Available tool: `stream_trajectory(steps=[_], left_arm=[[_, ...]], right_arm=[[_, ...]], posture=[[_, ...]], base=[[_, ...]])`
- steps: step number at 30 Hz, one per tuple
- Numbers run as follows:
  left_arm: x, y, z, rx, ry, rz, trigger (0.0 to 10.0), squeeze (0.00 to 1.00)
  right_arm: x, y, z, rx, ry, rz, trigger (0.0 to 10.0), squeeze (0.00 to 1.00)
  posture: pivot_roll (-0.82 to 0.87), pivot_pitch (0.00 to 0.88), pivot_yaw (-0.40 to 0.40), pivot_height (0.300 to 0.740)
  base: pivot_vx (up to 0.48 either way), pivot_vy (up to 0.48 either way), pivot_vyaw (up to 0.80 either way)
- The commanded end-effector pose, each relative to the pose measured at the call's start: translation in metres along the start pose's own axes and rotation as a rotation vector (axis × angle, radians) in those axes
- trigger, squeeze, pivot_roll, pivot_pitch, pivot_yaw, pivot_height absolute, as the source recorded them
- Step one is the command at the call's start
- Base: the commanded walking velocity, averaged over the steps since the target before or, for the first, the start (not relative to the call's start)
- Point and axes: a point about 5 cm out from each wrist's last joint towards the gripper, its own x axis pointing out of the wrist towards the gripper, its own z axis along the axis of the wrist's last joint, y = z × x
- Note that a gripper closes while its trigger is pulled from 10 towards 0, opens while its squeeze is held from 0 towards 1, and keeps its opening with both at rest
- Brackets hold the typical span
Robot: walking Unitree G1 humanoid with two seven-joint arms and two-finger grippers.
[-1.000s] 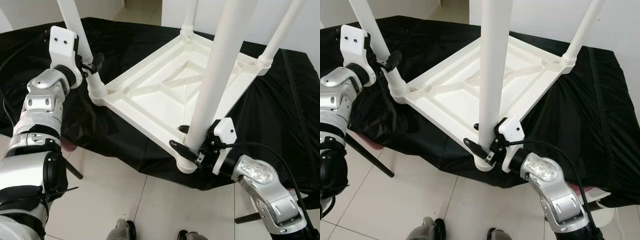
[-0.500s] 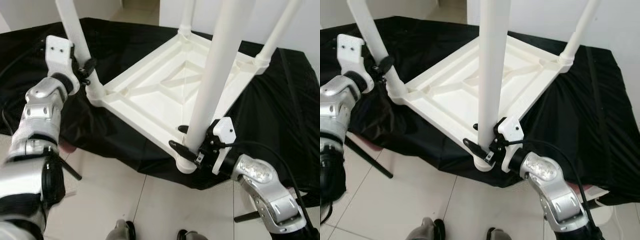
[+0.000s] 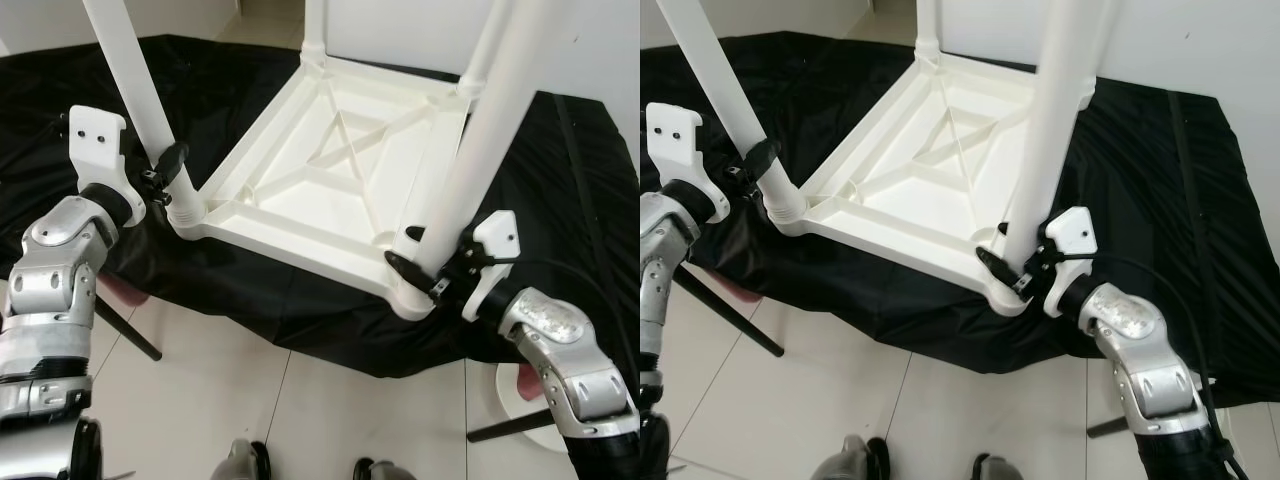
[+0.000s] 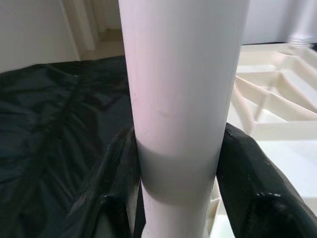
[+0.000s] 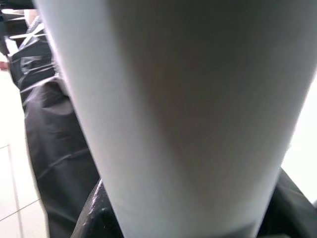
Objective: Building children table
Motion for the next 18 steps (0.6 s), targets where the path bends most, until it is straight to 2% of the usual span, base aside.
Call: stream_trajectory(steps=[1, 2, 3, 4, 6, 9, 11, 14, 15, 17, 18], left_arm=[[0.001, -0.059, 0.026, -0.019, -0.112, -0.485, 0.0, 0.00], [0.000, -0.067, 0.029, -0.040, -0.126, -0.509, 0.0, 0.00], [0.000, -0.067, 0.029, -0.040, -0.126, -0.509, 0.0, 0.00], [0.001, -0.076, 0.033, -0.057, -0.138, -0.508, 0.0, 0.00], [0.002, -0.082, 0.036, -0.079, -0.155, -0.526, 0.0, 0.00], [0.005, -0.087, 0.038, -0.091, -0.163, -0.530, 0.0, 0.00], [0.006, -0.100, 0.043, -0.099, -0.179, -0.583, 0.0, 0.00], [0.007, -0.104, 0.044, -0.102, -0.179, -0.589, 0.0, 0.00], [0.010, -0.104, 0.041, -0.067, -0.160, -0.556, 4.1, 0.00], [0.010, -0.104, 0.041, -0.067, -0.160, -0.556, 4.1, 0.00], [0.013, -0.101, 0.036, -0.031, -0.128, -0.513, 10.0, 0.00]], right_arm=[[-0.007, -0.019, -0.017, -0.100, 0.140, -0.117, 10.0, 0.00], [-0.009, -0.024, -0.022, -0.105, 0.162, -0.147, 10.0, 0.00], [-0.009, -0.024, -0.022, -0.105, 0.162, -0.147, 10.0, 0.00], [-0.010, -0.031, -0.029, -0.115, 0.185, -0.179, 10.0, 0.00], [-0.009, -0.036, -0.032, -0.128, 0.197, -0.220, 10.0, 0.00], [-0.008, -0.040, -0.033, -0.123, 0.194, -0.244, 10.0, 0.00], [-0.003, -0.046, -0.033, -0.135, 0.181, -0.301, 10.0, 0.00], [0.001, -0.045, -0.031, -0.130, 0.160, -0.310, 10.0, 0.00], [0.005, -0.040, -0.029, -0.109, 0.140, -0.296, 10.0, 0.00], [0.005, -0.040, -0.029, -0.109, 0.140, -0.296, 10.0, 0.00], [0.009, -0.033, -0.028, -0.090, 0.114, -0.270, 10.0, 0.00]], posture=[[-0.06, 0.165, 0.028, 0.740], [-0.06, 0.165, 0.028, 0.740], [-0.06, 0.165, 0.028, 0.740], [-0.06, 0.161, 0.029, 0.740], [-0.07, 0.158, 0.030, 0.740], [-0.07, 0.158, 0.030, 0.740], [-0.07, 0.158, 0.030, 0.740], [-0.07, 0.150, 0.030, 0.740], [-0.07, 0.151, 0.030, 0.740], [-0.07, 0.151, 0.030, 0.740], [-0.07, 0.148, 0.029, 0.740]], base=[[0.000, 0.000, 0.00], [0.000, 0.000, 0.00], [0.000, 0.000, 0.00], [0.000, 0.000, 0.00], [0.000, 0.000, 0.00], [0.000, 0.000, 0.00], [0.000, 0.000, 0.00], [0.000, 0.000, 0.00], [0.000, 0.000, 0.00], [0.000, 0.000, 0.00], [0.000, 0.000, 0.00]])
